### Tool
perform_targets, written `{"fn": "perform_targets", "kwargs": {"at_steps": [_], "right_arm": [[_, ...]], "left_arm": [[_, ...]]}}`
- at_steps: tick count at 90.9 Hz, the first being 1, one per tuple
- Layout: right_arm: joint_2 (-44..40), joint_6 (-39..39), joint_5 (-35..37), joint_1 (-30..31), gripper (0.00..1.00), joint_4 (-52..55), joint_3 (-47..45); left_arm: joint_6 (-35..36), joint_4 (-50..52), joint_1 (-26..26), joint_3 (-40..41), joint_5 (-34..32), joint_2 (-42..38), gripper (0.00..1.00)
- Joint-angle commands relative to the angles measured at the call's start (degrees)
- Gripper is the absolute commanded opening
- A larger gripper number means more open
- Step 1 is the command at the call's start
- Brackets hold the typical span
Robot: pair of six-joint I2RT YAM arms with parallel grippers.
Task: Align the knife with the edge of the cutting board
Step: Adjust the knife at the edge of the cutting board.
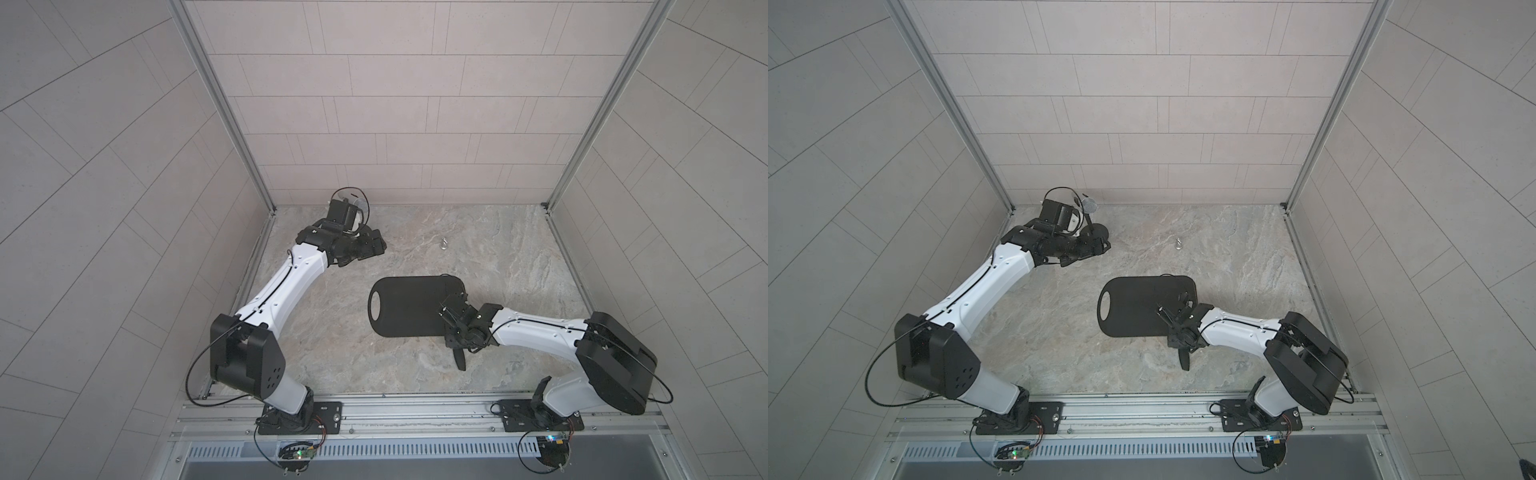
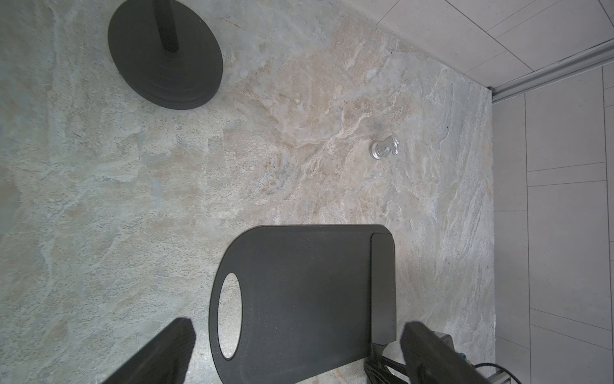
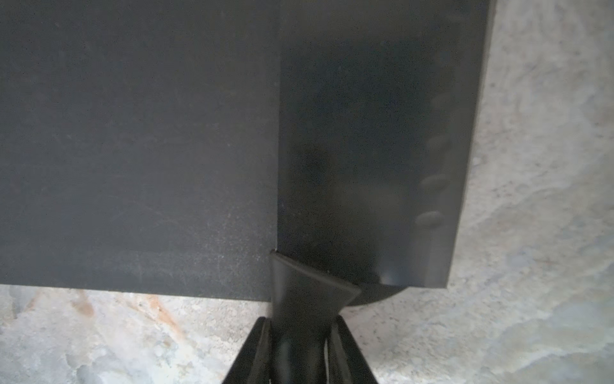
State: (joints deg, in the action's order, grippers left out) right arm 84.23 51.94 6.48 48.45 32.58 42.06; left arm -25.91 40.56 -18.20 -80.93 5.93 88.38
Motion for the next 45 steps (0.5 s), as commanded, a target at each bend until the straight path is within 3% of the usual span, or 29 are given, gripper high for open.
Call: {"fn": "perform_targets", "kwargs": {"at_steps": [1,12,45], "right_arm": [[0.3,0.8,0.9,-0.3,0.29,-0.5,0.9],[-0.3,0.7,0.7,-0.3,0.32,-0.4,0.9],[-8.6,-1.5,0.4,-1.6,0.61,3.4,1.9]], "left_arm": [[1.0,1.1,-0.4,-0.1,-0.2,-0.7,1.00],[1.0,1.1,-0.4,-0.1,-0.1,-0.7,1.00],[1.0,1.1,-0.4,-0.1,-0.3,-0.7,1.00]]}}
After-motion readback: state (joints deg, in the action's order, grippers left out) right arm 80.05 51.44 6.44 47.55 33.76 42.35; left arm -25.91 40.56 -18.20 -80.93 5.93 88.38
